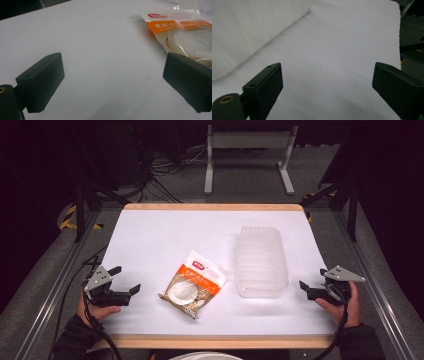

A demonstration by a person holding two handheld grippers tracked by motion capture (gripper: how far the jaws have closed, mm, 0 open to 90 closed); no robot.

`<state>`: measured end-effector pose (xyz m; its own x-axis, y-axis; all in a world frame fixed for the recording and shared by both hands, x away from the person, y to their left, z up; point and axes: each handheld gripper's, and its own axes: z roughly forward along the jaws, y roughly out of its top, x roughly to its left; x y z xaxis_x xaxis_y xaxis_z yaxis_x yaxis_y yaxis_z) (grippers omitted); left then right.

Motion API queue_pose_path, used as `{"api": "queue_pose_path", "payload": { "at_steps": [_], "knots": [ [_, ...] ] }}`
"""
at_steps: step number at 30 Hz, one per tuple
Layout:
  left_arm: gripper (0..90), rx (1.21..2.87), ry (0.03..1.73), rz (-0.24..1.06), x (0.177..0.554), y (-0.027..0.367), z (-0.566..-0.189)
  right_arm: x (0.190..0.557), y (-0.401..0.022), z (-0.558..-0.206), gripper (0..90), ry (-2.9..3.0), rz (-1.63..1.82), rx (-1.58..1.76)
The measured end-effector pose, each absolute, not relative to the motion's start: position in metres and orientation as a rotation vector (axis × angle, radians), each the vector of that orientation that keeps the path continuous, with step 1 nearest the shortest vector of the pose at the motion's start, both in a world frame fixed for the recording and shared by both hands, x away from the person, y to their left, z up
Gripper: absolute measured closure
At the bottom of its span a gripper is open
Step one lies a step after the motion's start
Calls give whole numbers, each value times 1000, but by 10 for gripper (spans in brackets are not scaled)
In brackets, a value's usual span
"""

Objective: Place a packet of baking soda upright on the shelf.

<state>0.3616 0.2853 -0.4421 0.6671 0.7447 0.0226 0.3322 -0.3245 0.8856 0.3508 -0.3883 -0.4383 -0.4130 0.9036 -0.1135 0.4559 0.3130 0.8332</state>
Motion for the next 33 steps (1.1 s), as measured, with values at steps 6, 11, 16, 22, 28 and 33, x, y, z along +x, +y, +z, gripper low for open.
{"api": "queue_pose_path", "payload": {
  "at_steps": [6,11,16,22,28,33],
  "knots": [
    [77,1942,830,500,362,283,-443,351,-389,-439,106,1997,996,1207],
    [97,1959,841,459,363,284,-447,352,-387,-439,107,2014,970,1205],
    [114,1978,811,422,366,276,-445,353,-388,-440,107,2015,973,1214],
    [126,2017,750,344,381,254,-438,353,-387,-440,107,2021,958,1212],
    [132,2044,712,265,394,234,-431,355,-385,-441,107,2032,934,1216],
    [144,2083,690,197,410,211,-431,355,-385,-441,107,2040,931,1211]
  ]
}}
